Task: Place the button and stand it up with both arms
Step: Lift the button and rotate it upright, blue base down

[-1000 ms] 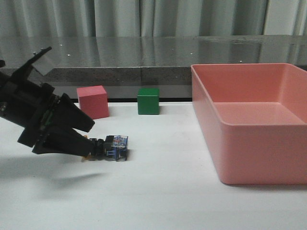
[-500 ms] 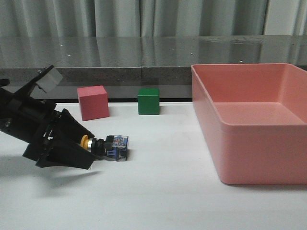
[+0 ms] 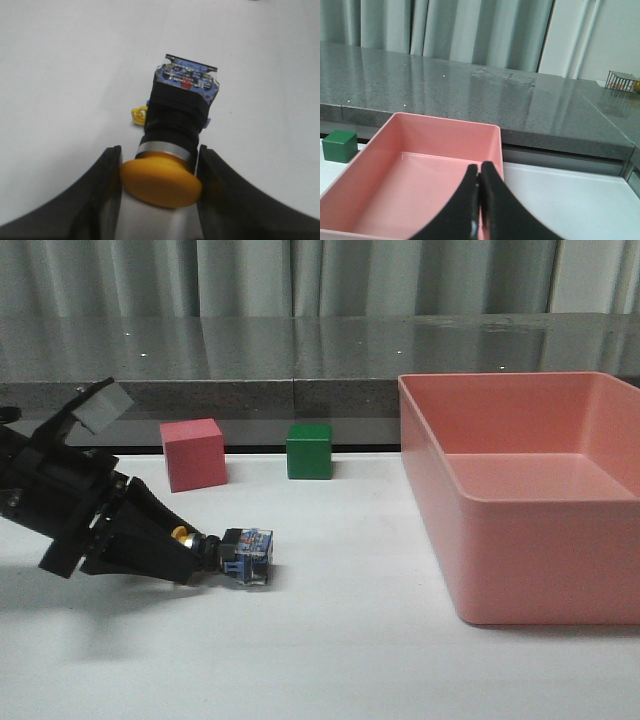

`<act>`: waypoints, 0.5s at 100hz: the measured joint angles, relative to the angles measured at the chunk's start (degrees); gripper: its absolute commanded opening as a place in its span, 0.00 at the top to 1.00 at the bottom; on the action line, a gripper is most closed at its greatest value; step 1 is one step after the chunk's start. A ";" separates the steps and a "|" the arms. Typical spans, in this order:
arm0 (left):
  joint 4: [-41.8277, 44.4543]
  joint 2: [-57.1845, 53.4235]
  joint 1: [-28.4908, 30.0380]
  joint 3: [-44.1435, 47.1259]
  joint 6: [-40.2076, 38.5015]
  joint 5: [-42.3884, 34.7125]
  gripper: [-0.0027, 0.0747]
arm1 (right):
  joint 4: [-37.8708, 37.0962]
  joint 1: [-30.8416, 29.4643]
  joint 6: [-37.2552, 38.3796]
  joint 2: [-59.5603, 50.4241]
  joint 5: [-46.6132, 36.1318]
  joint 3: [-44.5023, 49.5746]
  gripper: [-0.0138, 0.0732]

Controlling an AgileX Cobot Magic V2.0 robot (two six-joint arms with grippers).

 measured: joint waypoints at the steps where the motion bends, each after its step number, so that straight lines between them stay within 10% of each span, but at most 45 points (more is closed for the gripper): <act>1: 0.01 0.00 0.17 0.00 0.00 0.28 0.99 | 0.00 0.00 0.00 0.00 0.00 0.00 0.91; 50: 16.74 -14.97 3.57 -10.47 -25.71 4.14 0.99 | 0.00 0.00 0.00 0.00 0.00 0.00 0.91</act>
